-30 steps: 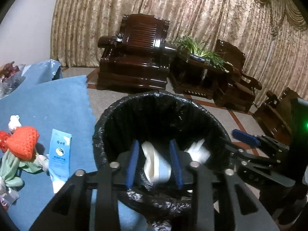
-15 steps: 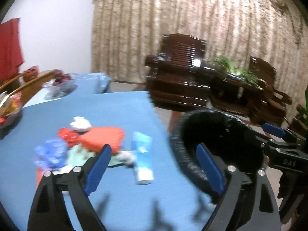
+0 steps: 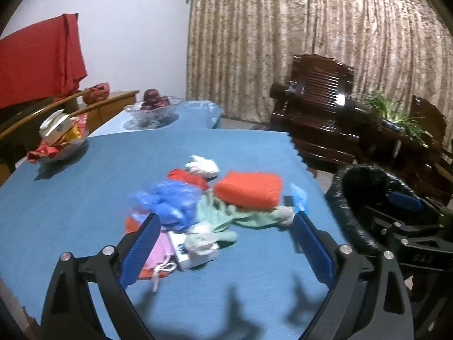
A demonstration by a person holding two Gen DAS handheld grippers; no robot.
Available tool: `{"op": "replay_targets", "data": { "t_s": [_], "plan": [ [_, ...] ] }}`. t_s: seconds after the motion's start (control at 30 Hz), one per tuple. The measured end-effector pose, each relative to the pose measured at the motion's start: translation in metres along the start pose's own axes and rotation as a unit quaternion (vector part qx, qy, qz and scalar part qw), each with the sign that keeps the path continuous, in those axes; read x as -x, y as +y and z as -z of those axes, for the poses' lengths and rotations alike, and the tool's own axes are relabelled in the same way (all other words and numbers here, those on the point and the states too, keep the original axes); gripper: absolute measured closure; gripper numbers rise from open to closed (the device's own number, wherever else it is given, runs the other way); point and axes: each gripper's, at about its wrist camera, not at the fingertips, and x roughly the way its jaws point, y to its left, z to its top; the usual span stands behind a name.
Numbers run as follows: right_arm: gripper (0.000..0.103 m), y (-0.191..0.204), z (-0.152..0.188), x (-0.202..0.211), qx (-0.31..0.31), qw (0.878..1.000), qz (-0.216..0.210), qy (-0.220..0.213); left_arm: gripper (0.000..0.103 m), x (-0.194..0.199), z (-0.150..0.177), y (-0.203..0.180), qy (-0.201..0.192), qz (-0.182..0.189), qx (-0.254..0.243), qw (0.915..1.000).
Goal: Collect trash
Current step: 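Move both tools back over the trash pile on the table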
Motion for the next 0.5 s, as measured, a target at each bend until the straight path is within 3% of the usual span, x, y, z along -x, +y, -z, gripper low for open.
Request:
{"op": "replay_targets", "data": {
  "t_s": [0.27,0.5],
  "plan": [
    [0.009,0.019,0.006,-0.023,0.013,1.000,-0.007,0.016,0.012,-0.007,0.017,0.023,0.008,-0.026,0.007,0.9996],
    [0.013,0.032,0.013,-0.046,0.030,0.999,-0.008,0.036,0.019,-0.016,0.035,0.038,0.030,-0.038,0.012,0.9988]
  ]
}}
